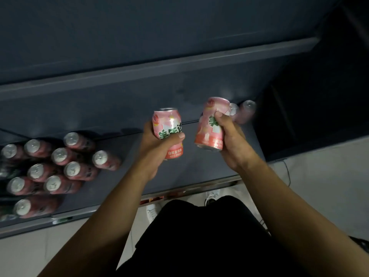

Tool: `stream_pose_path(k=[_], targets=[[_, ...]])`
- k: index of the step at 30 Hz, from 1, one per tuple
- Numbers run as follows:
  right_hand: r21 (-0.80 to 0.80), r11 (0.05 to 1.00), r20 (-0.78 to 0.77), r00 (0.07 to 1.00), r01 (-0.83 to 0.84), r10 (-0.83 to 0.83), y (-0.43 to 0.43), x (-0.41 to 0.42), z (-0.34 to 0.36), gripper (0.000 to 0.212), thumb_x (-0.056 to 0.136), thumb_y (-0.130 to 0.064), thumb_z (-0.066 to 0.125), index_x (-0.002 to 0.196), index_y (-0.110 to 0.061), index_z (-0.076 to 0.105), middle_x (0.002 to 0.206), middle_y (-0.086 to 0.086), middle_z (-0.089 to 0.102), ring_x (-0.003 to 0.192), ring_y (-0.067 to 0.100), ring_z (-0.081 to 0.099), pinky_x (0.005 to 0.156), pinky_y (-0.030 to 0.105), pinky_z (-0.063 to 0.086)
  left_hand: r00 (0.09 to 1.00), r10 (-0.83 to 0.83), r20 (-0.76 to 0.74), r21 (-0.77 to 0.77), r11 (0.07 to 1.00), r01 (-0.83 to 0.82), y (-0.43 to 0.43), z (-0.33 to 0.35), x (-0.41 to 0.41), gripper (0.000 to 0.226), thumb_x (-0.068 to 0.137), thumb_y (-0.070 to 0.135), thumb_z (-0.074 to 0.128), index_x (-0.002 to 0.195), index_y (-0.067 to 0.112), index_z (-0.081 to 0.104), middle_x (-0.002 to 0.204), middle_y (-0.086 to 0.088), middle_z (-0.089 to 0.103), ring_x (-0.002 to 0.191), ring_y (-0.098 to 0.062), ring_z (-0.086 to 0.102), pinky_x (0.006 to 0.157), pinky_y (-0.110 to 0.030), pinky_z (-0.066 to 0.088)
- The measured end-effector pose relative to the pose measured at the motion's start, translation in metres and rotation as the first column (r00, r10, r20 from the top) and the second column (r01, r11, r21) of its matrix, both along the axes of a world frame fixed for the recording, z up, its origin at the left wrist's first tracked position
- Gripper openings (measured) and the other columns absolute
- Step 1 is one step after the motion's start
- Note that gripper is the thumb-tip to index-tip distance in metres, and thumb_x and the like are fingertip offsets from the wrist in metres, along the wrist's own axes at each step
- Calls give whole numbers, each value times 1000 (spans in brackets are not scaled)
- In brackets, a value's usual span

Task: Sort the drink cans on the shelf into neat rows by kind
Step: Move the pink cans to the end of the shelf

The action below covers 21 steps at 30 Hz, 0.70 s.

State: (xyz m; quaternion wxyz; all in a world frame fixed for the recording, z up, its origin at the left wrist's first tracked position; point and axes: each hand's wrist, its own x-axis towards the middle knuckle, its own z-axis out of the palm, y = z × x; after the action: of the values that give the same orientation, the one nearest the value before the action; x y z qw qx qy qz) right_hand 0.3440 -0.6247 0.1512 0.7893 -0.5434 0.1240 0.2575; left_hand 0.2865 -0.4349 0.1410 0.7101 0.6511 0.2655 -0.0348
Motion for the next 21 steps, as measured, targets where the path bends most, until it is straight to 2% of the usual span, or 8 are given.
stream_pose_path(k=[3, 6, 8, 11, 13, 15, 18, 21], targets=[[-94, 996, 18, 1000, -9, 11, -39, 22, -6, 40, 81, -38, 72, 113, -16, 67, 100, 3, 73, 94, 18, 70, 88, 43, 57, 1000, -16, -1, -18, 1000, 16, -44, -10, 27, 56, 77, 8, 86, 119, 26, 54, 104, 6, 70, 84, -1, 71, 66, -21, 57], [-216, 976, 52, 998, -19, 31, -70, 39, -16, 58, 73, -37, 81, 124, -16, 63, 105, 2, 74, 101, 17, 71, 84, 35, 58, 1000, -26, 15, 23, 999, 25, -82, -20, 49, 49, 80, 3, 83, 112, 28, 57, 98, 11, 71, 82, 4, 70, 67, -16, 55], [-282, 959, 88, 996, 17, 8, -88, 47, -25, 54, 77, -25, 82, 126, -21, 60, 108, -1, 73, 101, 12, 71, 81, 30, 57, 999, -43, 31, 47, 998, 41, -101, -29, 62, 54, 78, 2, 84, 115, 29, 56, 97, 15, 71, 84, 6, 69, 69, -15, 55], [-347, 935, 162, 987, 70, -13, -111, 54, -38, 49, 84, -6, 80, 125, -21, 57, 104, -9, 72, 97, 5, 70, 80, 24, 55, 995, -88, 57, 77, 994, 83, -122, -47, 75, 63, 75, 2, 87, 123, 31, 56, 103, 17, 72, 95, -1, 70, 79, -20, 56], [-384, 920, 189, 982, 77, -3, -123, 58, -49, 47, 85, 0, 78, 123, -19, 58, 102, -10, 72, 96, 4, 70, 80, 22, 55, 993, -104, 60, 88, 991, 98, -134, -61, 82, 68, 74, 0, 87, 128, 28, 55, 109, 13, 72, 98, -5, 70, 79, -21, 55], [-403, 911, 205, 979, 92, -8, -133, 61, -61, 45, 83, 6, 77, 113, -24, 61, 94, -13, 73, 91, 1, 70, 78, 20, 54, 993, -109, 52, 93, 990, 104, -145, -78, 87, 71, 72, -3, 87, 128, 26, 54, 112, 9, 70, 98, -5, 69, 77, -21, 55], [-437, 893, 201, 979, 110, -22, -146, 66, -81, 50, 80, 11, 78, 107, -28, 61, 91, -11, 71, 83, -3, 69, 71, 19, 56, 991, -123, 51, 136, 984, 115, -161, -104, 94, 76, 68, -2, 91, 131, 11, 48, 116, -2, 67, 100, -11, 68, 82, -29, 58], [-482, 866, 180, 982, 135, -53, -159, 70, -105, 49, 77, 6, 83, 118, -12, 63, 102, 0, 71, 90, 6, 70, 76, 23, 56, 993, -119, 21, 158, 981, 114, -176, -131, 99, 82, 68, 0, 90, 136, 8, 44, 122, -4, 66, 107, -15, 68, 93, -37, 58]])
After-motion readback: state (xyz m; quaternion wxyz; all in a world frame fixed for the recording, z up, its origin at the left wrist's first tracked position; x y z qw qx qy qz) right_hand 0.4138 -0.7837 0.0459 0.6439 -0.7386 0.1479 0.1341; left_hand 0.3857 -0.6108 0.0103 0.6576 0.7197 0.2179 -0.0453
